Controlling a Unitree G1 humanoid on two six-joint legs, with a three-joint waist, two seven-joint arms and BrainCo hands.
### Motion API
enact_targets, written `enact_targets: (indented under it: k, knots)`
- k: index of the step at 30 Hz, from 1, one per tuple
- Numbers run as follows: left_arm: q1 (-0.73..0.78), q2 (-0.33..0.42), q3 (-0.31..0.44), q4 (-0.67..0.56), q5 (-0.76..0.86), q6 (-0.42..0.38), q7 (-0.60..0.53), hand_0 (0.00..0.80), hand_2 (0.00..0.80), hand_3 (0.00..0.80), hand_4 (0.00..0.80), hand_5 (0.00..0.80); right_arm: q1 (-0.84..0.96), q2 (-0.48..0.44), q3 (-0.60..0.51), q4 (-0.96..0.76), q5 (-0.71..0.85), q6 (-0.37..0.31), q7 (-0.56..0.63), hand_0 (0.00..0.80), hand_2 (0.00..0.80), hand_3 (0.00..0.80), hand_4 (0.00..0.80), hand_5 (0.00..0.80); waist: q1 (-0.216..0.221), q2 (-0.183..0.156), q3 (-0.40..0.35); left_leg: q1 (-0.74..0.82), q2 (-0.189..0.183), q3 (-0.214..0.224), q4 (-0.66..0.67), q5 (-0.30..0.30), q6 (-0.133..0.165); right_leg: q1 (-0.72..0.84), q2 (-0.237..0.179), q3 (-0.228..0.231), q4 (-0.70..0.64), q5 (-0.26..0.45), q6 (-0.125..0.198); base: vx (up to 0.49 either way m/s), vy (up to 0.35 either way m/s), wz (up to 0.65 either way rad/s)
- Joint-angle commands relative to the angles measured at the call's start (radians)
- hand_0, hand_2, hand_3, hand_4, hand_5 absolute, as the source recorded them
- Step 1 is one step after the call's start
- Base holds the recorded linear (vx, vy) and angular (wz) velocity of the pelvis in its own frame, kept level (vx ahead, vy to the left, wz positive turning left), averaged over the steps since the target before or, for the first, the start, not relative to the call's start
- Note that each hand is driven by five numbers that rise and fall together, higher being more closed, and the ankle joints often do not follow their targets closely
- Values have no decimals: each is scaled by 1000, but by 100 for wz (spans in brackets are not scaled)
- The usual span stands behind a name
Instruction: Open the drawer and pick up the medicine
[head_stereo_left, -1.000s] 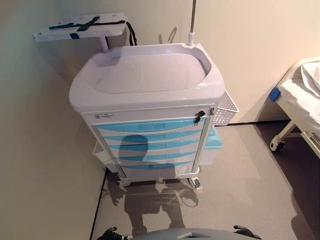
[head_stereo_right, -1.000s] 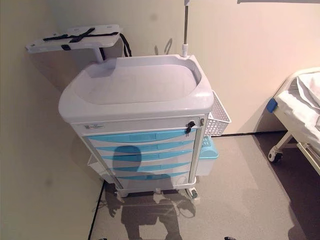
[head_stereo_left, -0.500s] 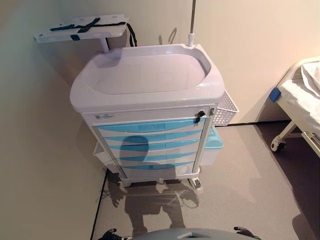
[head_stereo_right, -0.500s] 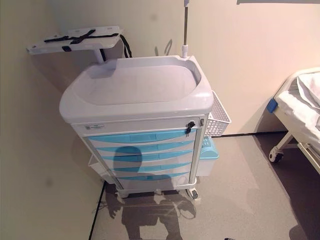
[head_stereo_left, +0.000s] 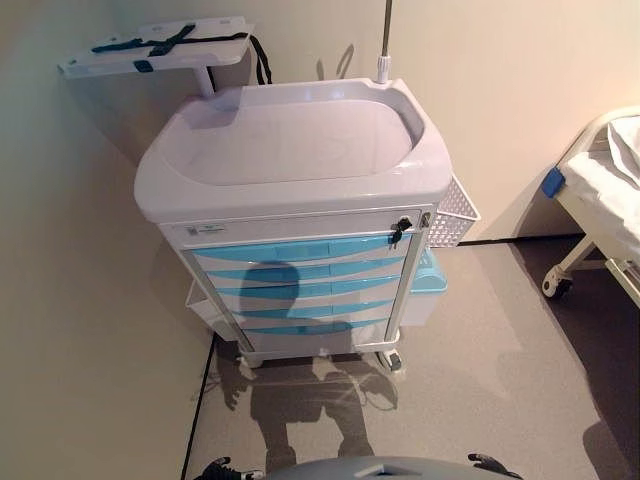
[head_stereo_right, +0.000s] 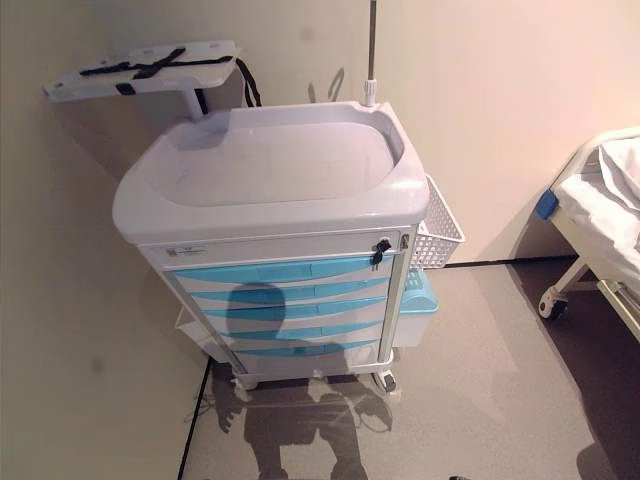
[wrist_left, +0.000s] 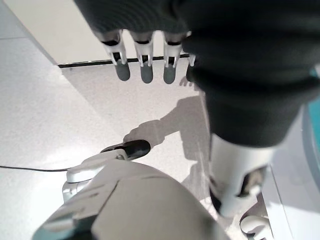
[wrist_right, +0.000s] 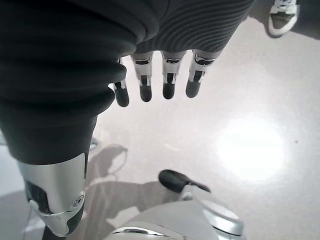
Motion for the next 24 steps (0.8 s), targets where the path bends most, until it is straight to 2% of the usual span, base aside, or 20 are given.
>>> enact_targets:
  k: [1, 2, 5, 7, 8, 9, 12, 16, 17, 20, 24]
  knots:
    - [-81, 25, 25, 1, -42, -28, 28, 0, 0, 0, 0, 0, -80, 11, -7, 24, 27, -27, -25, 0, 0, 0, 0, 0, 15, -58, 63, -11, -74, 20, -1, -36, 52, -35, -41, 9, 76, -35, 77, -195, 35, 0]
    - [-110, 28, 26, -23, -76, -35, 40, 0, 0, 0, 0, 0, -105, 2, -7, 15, 42, -31, -36, 0, 0, 0, 0, 0, 12, -52, 98, -45, -75, 18, -1, -23, 58, -95, -44, 13, 122, -38, 71, -210, 37, -2]
    - [-140, 31, 27, -48, -111, -47, 49, 0, 0, 0, 0, 0, -131, -5, -7, -3, 62, -39, -45, 0, 0, 0, 0, 0, 11, -48, 125, -97, -77, 22, 1, -4, 63, -172, -48, 20, 167, -41, 66, -182, 29, -1]
    - [-170, 36, 30, -83, -164, -65, 59, 0, 0, 0, 0, 0, -156, -13, -5, -23, 89, -50, -56, 0, 0, 0, 0, 0, 12, -52, 156, -173, -85, 25, 49, 0, 70, -247, -53, 24, 208, -36, 63, -305, 23, 2]
    - [-201, 41, 19, -114, -190, -77, 74, 0, 0, 0, 0, 0, -175, -20, 1, -43, 108, -59, -66, 0, 0, 0, 0, 0, 10, -58, 172, -265, -92, 26, 116, -6, 76, -323, -59, 39, 245, -30, 60, -256, 12, 0]
    - [-201, 41, 19, -114, -190, -77, 74, 0, 0, 0, 0, 0, -175, -20, 1, -43, 108, -59, -66, 0, 0, 0, 0, 0, 10, -58, 169, -270, -92, 26, 119, -8, 76, -328, -59, 39, 247, -31, 60, -286, 7, 1]
    - [-251, 55, 7, -191, -240, -104, 104, 0, 0, 0, 0, 0, -195, -35, 18, -72, 116, -71, -80, 0, 0, 0, 0, 0, 2, -72, 182, -423, -99, 24, 228, -28, 85, -457, -70, 64, 306, -24, 55, -169, 5, 3]
    - [-269, 63, 8, -230, -268, -116, 114, 0, 0, 0, 0, 0, -205, -40, 25, -82, 115, -77, -87, 0, 0, 0, 0, 0, -2, -75, 180, -486, -104, 22, 267, -36, 91, -519, -69, 78, 335, -24, 51, -93, 12, -4]
    - [-290, 72, 13, -278, -297, -131, 126, 0, 0, 0, 0, 0, -206, -48, 26, -95, 117, -84, -91, 0, 0, 0, 0, 0, -10, -76, 173, -554, -105, 19, 315, -47, 94, -575, -76, 84, 363, -28, 49, -61, 9, -12]
    - [-303, 76, 17, -322, -329, -145, 132, 0, 0, 0, 0, 0, -204, -53, 27, -113, 117, -89, -93, 0, 0, 0, 0, 0, -14, -77, 172, -593, -108, 16, 344, -56, 98, -610, -77, 87, 385, -31, 47, -64, 8, -4]
    - [-320, 69, 49, -413, -450, -172, 124, 0, 0, 0, 0, 0, -197, -62, 36, -137, 108, -93, -86, 0, 0, 0, 0, 0, -18, -76, 169, -656, -112, 10, 409, -76, 104, -664, -84, 86, 440, -49, 41, -26, 0, 3]
